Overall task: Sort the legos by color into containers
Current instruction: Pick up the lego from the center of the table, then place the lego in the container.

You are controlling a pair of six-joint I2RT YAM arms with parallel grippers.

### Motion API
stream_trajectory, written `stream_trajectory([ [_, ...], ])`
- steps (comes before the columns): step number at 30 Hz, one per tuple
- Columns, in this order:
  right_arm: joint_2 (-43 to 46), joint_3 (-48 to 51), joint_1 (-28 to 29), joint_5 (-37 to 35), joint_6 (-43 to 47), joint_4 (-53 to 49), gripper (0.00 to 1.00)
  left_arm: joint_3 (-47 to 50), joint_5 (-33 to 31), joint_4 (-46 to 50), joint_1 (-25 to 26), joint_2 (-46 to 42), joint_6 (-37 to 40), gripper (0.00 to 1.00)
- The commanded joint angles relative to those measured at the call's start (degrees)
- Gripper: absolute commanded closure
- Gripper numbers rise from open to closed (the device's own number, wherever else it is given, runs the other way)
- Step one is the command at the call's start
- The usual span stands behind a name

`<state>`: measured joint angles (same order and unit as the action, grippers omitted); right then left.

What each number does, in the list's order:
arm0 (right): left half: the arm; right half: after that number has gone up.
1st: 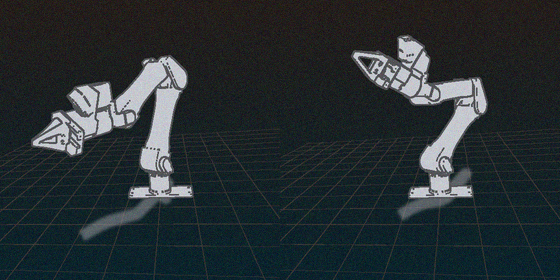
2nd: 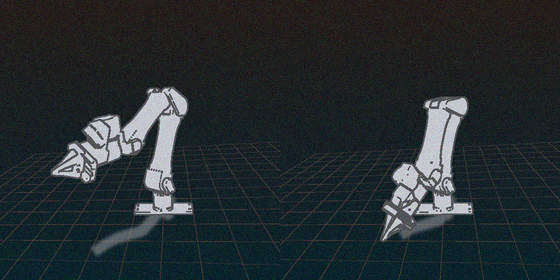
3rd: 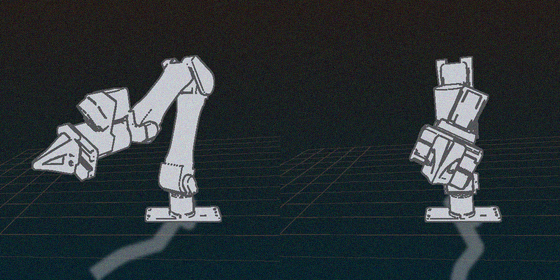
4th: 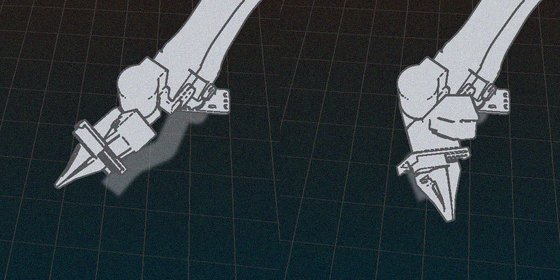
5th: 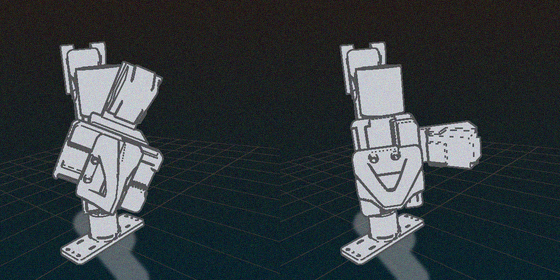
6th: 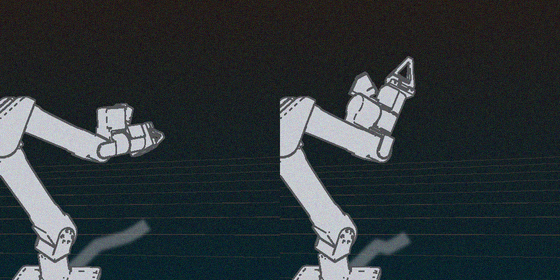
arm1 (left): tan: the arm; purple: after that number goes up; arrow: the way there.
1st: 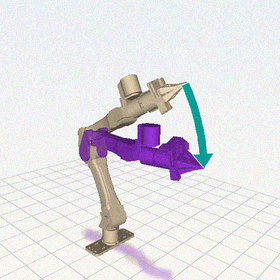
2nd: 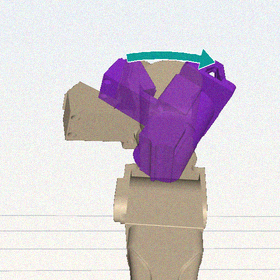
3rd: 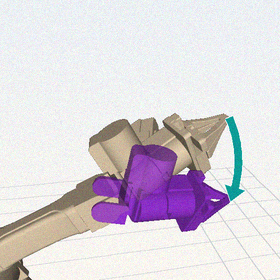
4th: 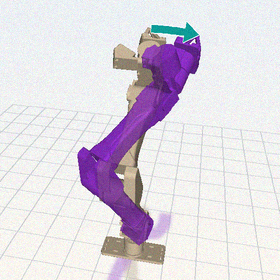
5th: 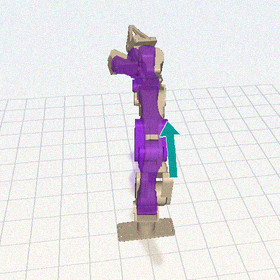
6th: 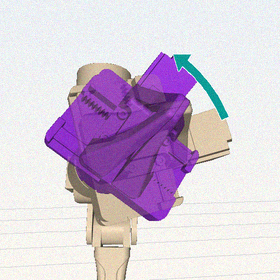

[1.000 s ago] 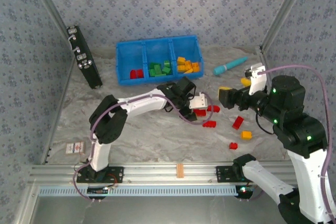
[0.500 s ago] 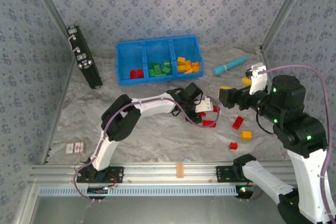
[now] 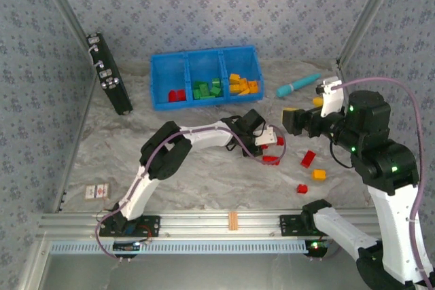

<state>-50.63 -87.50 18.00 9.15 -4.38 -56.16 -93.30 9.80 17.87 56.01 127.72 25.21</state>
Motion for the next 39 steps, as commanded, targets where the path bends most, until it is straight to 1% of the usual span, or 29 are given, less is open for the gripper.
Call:
stream_trajectory([
  [1, 0.1, -2.2, -0.5, 1.7, 1.1, -1.2, 0.04, -0.8, -0.9, 1.1, 0.2, 2.2, -1.2, 0.68],
  [7, -1.4, -5.1, -1.1, 2.9, 1.1, -2.5, 0.04, -0.3, -2.9, 2.1, 0.2, 2.5, -2.2, 0.78],
  [10, -1.3, -5.3, -1.4, 3.2, 1.9, -1.6, 0.04, 0.0, -5.0, 3.0, 0.2, 2.2, -4.4, 0.84],
  [14, -2.7, -6.5, -1.9, 3.4, 3.6, -1.1, 0.03, 2.2, -8.0, 3.4, 0.2, -0.3, -7.2, 0.89],
  [20, -3.9, -6.7, -2.9, 4.6, 3.4, 1.1, 0.03, 6.0, -13.4, 4.8, -0.3, -8.1, -9.1, 0.94],
  [23, -4.3, -6.2, -3.1, 5.0, 3.3, 1.6, 0.03, 8.7, -14.9, 5.4, -1.6, -13.7, -9.5, 0.96],
  [26, -4.1, -5.5, -3.3, 4.5, 3.4, 1.7, 0.03, 10.0, -16.8, 8.2, -3.6, -19.6, -9.5, 0.97],
  [30, -3.8, -4.4, -3.8, 4.5, 3.5, 2.4, 0.03, 10.6, -20.1, 12.7, -8.2, -28.6, -9.6, 0.97],
  [32, -3.7, -4.0, -4.1, 5.2, 3.2, 2.8, 0.03, 10.4, -20.6, 13.9, -12.2, -32.9, -10.6, 0.97],
  [34, -3.6, -3.3, -4.4, 6.5, 2.9, 3.6, 0.03, 10.2, -20.4, 14.2, -17.6, -36.8, -12.2, 0.98],
  [36, -3.6, -2.8, -4.6, 7.7, 2.8, 4.2, 0.03, 9.9, -20.1, 14.0, -22.6, -39.2, -13.4, 0.98],
  [39, -3.8, -2.3, -5.1, 9.7, 2.7, 5.2, 0.02, 9.0, -19.2, 14.1, -29.1, -40.1, -14.4, 0.98],
])
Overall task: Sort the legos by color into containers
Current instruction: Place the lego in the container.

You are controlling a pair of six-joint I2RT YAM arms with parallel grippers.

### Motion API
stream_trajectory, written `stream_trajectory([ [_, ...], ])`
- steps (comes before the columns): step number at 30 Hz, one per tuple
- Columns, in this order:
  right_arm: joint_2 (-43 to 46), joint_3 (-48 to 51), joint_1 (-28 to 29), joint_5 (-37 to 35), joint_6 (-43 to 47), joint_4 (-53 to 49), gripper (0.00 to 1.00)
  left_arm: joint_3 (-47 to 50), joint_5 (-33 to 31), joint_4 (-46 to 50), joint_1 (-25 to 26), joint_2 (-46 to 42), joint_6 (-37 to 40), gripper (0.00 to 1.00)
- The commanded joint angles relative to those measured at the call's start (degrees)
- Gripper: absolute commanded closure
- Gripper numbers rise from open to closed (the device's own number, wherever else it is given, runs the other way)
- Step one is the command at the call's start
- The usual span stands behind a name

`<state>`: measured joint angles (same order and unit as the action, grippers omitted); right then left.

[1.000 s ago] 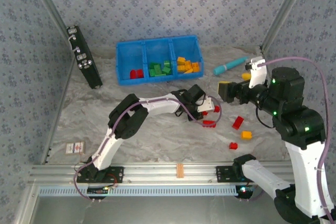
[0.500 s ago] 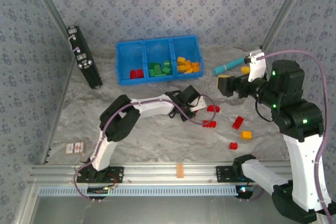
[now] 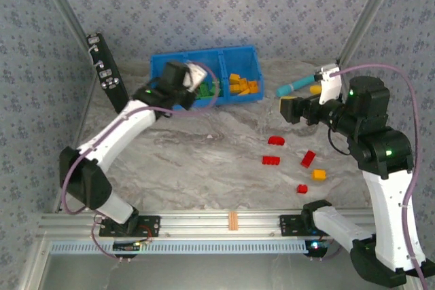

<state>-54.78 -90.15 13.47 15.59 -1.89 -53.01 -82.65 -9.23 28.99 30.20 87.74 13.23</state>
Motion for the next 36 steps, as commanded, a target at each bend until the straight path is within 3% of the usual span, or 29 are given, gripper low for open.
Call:
stream_trajectory([
  [1, 0.3, 0.6, -0.7, 3.7, 0.1, 2.5, 0.03, -2.1, 0.2, 3.1, -5.4, 0.2, -2.9, 0.98],
  [7, 0.4, 1.6, -1.9, 5.8, -1.1, 4.4, 0.02, -4.9, 3.1, 3.3, -14.8, 6.6, -5.5, 0.98],
  [10, 0.4, 2.2, -2.3, 6.5, -1.4, 4.2, 0.02, -7.5, 4.9, 4.0, -17.2, 11.5, -6.3, 0.98],
  [15, 0.6, 3.8, -3.9, 3.1, -4.4, 2.0, 0.02, -13.3, 7.1, 5.0, -18.1, 19.7, -7.1, 0.98],
  [20, 1.6, 9.6, -9.5, 2.0, -9.7, 0.1, 0.04, -19.1, 8.3, 6.1, -18.1, 26.4, -8.6, 0.97],
  [25, 2.4, 19.3, -14.2, 4.1, -15.4, 2.0, 0.05, -24.6, 8.4, 9.6, -17.8, 31.9, -8.9, 0.89],
  [36, 1.0, 32.8, -21.1, 7.4, -18.7, 7.4, 0.06, -23.1, 9.3, 10.9, -17.8, 33.7, -9.3, 0.55],
])
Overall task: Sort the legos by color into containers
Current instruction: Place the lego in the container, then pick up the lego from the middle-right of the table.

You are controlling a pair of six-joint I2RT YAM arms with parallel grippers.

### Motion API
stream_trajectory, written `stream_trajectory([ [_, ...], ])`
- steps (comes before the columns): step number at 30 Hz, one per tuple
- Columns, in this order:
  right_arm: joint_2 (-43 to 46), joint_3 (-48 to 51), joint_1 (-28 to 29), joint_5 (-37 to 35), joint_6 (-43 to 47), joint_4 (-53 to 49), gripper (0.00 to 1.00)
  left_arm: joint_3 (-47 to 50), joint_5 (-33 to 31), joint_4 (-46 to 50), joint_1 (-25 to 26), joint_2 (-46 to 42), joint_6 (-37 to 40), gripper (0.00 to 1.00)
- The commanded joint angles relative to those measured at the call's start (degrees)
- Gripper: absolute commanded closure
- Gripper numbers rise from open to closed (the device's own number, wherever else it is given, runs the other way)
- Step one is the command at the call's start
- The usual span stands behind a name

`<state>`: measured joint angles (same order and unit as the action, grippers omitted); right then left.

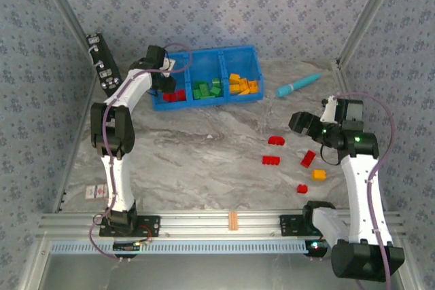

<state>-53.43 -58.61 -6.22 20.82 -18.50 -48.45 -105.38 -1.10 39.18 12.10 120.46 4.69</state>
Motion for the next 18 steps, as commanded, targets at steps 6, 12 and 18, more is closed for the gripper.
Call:
stream_trajectory([
  [6, -2.0, 7.7, -2.5, 3.7, -6.8, 10.0, 0.09, -1.1, 2.2, 1.2, 0.3, 0.0, -0.8, 0.48],
  [12, -2.6, 9.7, -2.0, 5.1, 3.3, 16.8, 0.12, -2.1, 2.3, 2.8, 0.6, -7.2, 0.6, 0.46],
  [18, -7.4, 7.7, 0.6, 7.2, 14.4, 22.9, 0.13, -2.7, 2.3, 6.3, 1.6, -19.1, 2.1, 0.44],
])
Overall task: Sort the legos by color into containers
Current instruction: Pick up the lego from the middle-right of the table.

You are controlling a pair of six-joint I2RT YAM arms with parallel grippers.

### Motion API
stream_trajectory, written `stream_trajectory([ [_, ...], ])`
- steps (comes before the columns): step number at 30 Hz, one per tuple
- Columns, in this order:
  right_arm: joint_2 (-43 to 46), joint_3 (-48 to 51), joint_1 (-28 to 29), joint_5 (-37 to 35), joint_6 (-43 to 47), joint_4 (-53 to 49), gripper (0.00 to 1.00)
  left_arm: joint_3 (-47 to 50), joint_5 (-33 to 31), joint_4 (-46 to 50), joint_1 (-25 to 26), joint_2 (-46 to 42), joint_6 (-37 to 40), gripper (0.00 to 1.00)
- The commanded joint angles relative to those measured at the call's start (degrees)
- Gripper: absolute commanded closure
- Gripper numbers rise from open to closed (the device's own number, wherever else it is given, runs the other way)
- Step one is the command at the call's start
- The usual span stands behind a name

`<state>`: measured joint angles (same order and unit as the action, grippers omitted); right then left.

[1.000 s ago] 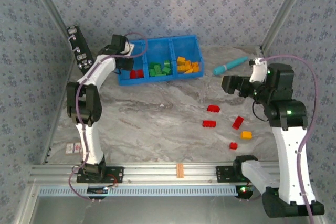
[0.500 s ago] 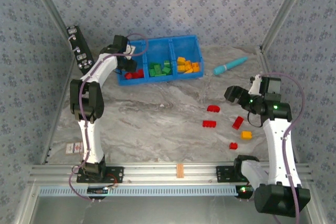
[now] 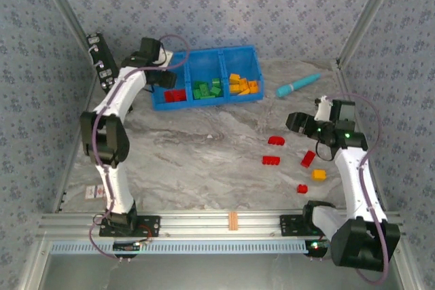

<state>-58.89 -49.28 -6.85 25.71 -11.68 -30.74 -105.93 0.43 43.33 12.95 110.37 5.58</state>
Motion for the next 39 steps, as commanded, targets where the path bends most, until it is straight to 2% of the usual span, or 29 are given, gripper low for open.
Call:
stream_trajectory([
  [1, -2.9, -2.1, 2.8, 1.0, 10.9, 6.2, 0.13, -1.2, 1.0, 2.1, 1.1, -11.6, 1.1, 0.43],
  [4, -5.6, -3.2, 7.7, -1.1, 25.9, 8.8, 0.11, 2.7, 1.3, 2.6, 2.0, -19.4, 2.5, 0.41],
  [8, -10.3, -8.3, 15.4, -11.0, 46.3, 4.5, 0.11, 10.4, 1.7, 3.3, 3.1, -31.8, 2.0, 0.37],
  [12, -15.1, -17.5, 18.2, -14.7, 57.0, -8.8, 0.10, 20.5, 1.7, 2.3, 3.5, -45.4, 1.6, 0.31],
  [14, -13.6, -16.5, 21.1, -19.8, 61.7, -9.2, 0.06, 24.8, 1.9, 2.1, 3.6, -51.0, 2.5, 0.28],
  [17, -14.6, -16.3, 22.1, -23.8, 68.1, -13.6, 0.08, 30.0, 2.4, 1.6, 3.7, -57.9, 1.5, 0.26],
  [19, -13.1, -11.2, 22.5, -26.7, 74.5, -11.8, 0.07, 32.2, 3.6, 2.1, 3.7, -61.4, 1.8, 0.25],
  [23, -11.5, -4.1, 21.6, -24.1, 77.7, -9.6, 0.09, 34.4, 3.0, 2.5, 5.5, -66.5, 4.1, 0.23],
  [30, -13.0, 4.7, 18.3, -18.0, 79.5, -0.3, 0.19, 36.3, 2.5, 2.5, 6.9, -70.1, 7.5, 0.22],
  [39, -25.3, -0.9, 14.6, -13.3, 80.2, 2.7, 0.24, 38.8, 1.8, 1.2, 7.4, -71.6, 9.5, 0.21],
])
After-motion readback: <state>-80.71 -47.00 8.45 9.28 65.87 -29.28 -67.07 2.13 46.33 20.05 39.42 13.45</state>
